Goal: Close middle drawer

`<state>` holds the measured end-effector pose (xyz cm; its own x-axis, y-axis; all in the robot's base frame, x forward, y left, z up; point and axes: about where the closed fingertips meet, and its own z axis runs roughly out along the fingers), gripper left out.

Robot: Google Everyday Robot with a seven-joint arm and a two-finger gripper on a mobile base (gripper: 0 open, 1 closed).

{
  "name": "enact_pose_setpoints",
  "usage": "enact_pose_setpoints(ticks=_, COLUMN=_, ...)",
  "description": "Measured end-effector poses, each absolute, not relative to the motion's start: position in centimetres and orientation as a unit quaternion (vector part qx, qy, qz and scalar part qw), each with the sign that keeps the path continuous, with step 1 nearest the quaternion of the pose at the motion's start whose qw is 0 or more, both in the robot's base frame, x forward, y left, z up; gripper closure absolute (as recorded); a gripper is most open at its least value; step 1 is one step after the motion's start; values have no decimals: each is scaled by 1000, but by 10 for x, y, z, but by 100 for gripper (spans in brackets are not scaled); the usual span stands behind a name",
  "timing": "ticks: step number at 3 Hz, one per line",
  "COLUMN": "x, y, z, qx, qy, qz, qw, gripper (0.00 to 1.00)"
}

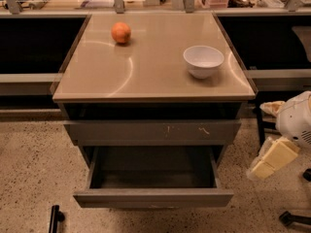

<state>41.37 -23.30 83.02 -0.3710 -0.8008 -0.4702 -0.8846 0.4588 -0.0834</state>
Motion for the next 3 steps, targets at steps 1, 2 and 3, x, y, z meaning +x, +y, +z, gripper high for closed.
enact_pose_setpoints(ticks=1, x=414, y=-233, z=832, qx=-514, qy=822, qz=89, qw=229, gripper=0)
enact_pose_setpoints(ticks=2, x=395, y=-236, z=793, qx=-485, qy=837, qz=117, qw=224, gripper=0)
enact_pose_setpoints(ticks=3, x=368, y=-228, z=706, qx=-446, qy=853, qz=180, qw=203, gripper=0)
